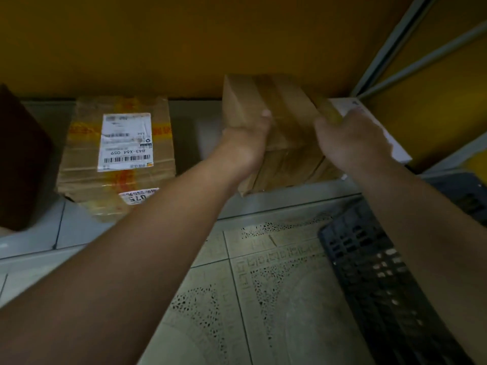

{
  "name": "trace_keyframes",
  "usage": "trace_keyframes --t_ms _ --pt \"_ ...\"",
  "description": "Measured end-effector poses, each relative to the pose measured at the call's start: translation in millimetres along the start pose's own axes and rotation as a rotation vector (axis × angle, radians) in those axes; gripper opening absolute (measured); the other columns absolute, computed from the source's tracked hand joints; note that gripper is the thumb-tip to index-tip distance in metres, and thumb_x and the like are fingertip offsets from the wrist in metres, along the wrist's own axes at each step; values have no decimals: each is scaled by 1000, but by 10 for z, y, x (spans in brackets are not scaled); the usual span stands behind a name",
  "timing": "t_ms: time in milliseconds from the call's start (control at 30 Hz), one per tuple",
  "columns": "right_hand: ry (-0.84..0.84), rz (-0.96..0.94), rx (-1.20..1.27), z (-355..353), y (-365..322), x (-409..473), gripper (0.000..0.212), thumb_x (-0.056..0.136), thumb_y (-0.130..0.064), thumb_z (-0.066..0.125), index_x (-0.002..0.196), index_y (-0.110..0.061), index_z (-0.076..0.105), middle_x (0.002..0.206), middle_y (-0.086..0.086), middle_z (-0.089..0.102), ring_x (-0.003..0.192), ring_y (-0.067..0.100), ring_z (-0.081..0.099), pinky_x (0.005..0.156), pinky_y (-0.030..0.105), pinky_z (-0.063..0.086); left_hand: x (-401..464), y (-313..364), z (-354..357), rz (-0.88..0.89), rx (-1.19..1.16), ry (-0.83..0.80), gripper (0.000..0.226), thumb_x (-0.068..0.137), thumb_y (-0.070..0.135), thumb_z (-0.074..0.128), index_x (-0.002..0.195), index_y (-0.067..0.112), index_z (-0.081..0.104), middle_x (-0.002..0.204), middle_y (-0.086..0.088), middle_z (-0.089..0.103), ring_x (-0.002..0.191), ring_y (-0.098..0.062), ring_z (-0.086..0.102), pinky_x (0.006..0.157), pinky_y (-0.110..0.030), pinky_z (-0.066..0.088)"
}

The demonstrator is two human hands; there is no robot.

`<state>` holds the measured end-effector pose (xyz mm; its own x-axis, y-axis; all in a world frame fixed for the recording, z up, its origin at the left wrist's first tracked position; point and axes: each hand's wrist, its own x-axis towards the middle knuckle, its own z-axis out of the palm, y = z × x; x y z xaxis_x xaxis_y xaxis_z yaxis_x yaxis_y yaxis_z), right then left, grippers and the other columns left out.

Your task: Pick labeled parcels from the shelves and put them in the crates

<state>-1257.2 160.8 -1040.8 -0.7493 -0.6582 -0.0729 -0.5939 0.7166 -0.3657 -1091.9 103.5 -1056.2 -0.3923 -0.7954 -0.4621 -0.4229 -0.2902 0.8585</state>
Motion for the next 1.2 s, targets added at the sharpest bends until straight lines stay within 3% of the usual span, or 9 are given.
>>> trace_keyframes --t_ms 67,233,433,533,700,900,1000,1067,1200 --pt "-54 10 122 55 91 11 41 94 -64 39 100 -29 60 107 9 65 113 38 63 103 48 51 31 -62 97 -48 -128 -8 81 102 70 48 160 15 40 152 -13 56 133 -37 57 116 -48 46" --pt "60 -98 288 63 -9 3 54 111 -49 24 104 -14 64 101 9 62 99 30 60 84 37 40 47 17 4 -18 -220 111 28 110 41 48 125 20 58 117 -7 70 98 -26 66 90 -42 60" --pt "-175 -117 898 -32 -341 -35 20 105 -42 58 109 -26 69 114 2 72 101 17 67 95 45 55 -87 19 -483 129 -372 329 17 99 35 60 115 28 60 121 -4 69 109 -30 71 78 -50 68" --pt "-312 -21 983 -45 -368 -14 76 87 -53 80 152 -40 45 140 -9 54 120 18 53 106 51 50 -140 -78 -536 176 -367 367 30 102 29 59 131 26 53 124 1 62 110 -25 68 76 -44 67" --pt "-429 -56 895 -219 -380 -8 152 26 -85 87 160 -32 38 156 -3 52 140 25 51 115 55 42 -153 -232 -532 233 -462 276 45 102 14 55 145 25 48 122 8 62 109 -19 68 91 -54 65" --pt "-199 -189 990 -289 -438 -10 49 84 -62 78 118 -29 69 105 -12 81 98 9 77 84 40 62 -146 -244 -646 302 -401 197 69 102 -8 54 151 40 47 138 -3 68 115 -28 73 87 -51 66" --pt "-136 -199 1087 -242 -480 -42 38 103 -60 54 120 -30 69 109 -7 81 103 13 78 95 44 60 -212 -153 -673 205 -536 135 30 110 34 55 139 32 64 124 0 79 118 -25 74 95 -56 62" --pt "-151 -210 1169 -192 -480 -90 35 110 -48 46 125 -25 68 111 -2 81 102 14 78 86 36 60 -254 -114 -713 159 -635 53 55 106 65 38 134 28 68 120 1 81 117 -22 75 97 -51 59" --pt "-209 -205 1269 -105 -483 -159 36 110 -34 48 134 -12 64 122 11 77 110 25 76 84 38 64 -285 -152 -763 241 -588 5 54 103 66 44 125 27 74 111 7 83 101 -10 80 95 -43 59"
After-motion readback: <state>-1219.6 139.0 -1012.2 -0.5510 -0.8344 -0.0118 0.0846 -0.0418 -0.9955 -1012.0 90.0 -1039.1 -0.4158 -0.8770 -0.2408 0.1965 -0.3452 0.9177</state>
